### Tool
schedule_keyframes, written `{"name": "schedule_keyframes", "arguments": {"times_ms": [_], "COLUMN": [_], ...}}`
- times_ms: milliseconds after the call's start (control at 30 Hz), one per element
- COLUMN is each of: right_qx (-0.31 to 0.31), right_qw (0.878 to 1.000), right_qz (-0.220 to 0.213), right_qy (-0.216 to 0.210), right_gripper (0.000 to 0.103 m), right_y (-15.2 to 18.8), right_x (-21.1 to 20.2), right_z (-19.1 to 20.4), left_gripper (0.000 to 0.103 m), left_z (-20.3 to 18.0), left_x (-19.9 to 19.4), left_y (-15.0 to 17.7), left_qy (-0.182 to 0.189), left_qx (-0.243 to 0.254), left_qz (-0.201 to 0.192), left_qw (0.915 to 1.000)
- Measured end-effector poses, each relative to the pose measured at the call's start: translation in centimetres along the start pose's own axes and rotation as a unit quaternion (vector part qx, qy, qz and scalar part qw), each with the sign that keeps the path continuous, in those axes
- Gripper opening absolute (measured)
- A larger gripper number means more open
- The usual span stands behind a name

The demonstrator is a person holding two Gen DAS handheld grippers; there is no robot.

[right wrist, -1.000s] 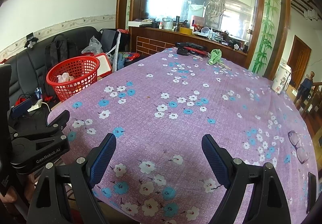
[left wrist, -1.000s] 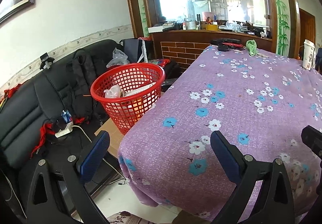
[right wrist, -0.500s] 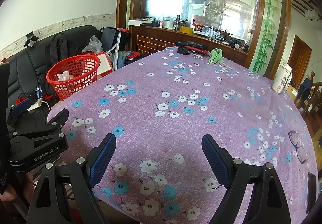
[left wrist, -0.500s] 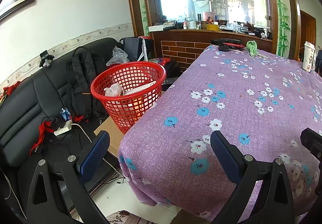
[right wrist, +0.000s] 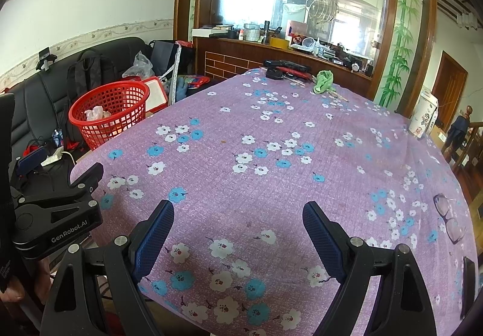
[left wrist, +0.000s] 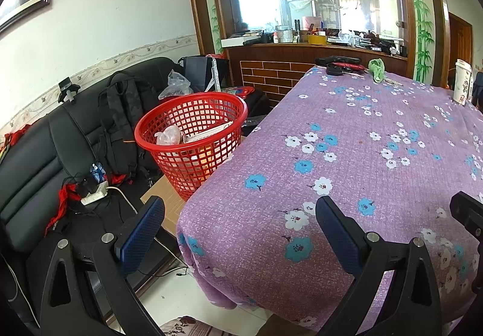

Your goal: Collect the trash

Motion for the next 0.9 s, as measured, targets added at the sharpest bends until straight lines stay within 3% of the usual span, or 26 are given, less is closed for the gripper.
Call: {"name": "schedule_keyframes", "arguments": {"times_ms": [267,467,567,667,800,900], "right_qx": [0.004,0.030,0.060,0.096,0.152,0.201], "right_qw": [1.000,0.999,0.997,0.991,0.971,0.954], "right_qz": [0.004,0.016,0.031,0.047,0.080,0.105], "right_qy": [0.000,0.011,0.032,0.081,0.165,0.197], "right_gripper": [0.090,0.091,0.091,0.092,0.099,0.101], "right_y": [0.3,0.2,0.2,0.1,1.0,2.4], "right_x": [0.4,1.3,2.4,3.6,5.5,6.9], "right_z": [-0.4,-2.6,-5.6,-10.3,-18.5,-23.4], "left_gripper": [0.100,0.100,0.100,0.100,0.100,0.100], "left_z": [-0.4,-2.3,-4.8,-7.9,-13.6,-18.8], "left_x": [0.2,1.0,2.3,4.1,6.1,7.0], "left_y": [0.2,-0.5,-1.1,-2.1,-3.6,-4.0], "left_qy": [0.004,0.029,0.065,0.113,0.170,0.211], "left_qx": [0.005,0.033,0.055,0.060,0.082,0.104], "left_qz": [0.006,0.017,0.044,0.082,0.120,0.139], "left_qw": [1.0000,0.9989,0.9953,0.9885,0.9747,0.9619]}}
Point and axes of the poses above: each gripper's, at about its wrist camera, not at the fingertips, and x roughly the way its jaws point, z to its left, y to its underside, the point moved 9 cm from there along x, roughly the way its jaws point, and after that the axes turned 8 degrees about y, right-handed, at the moved point
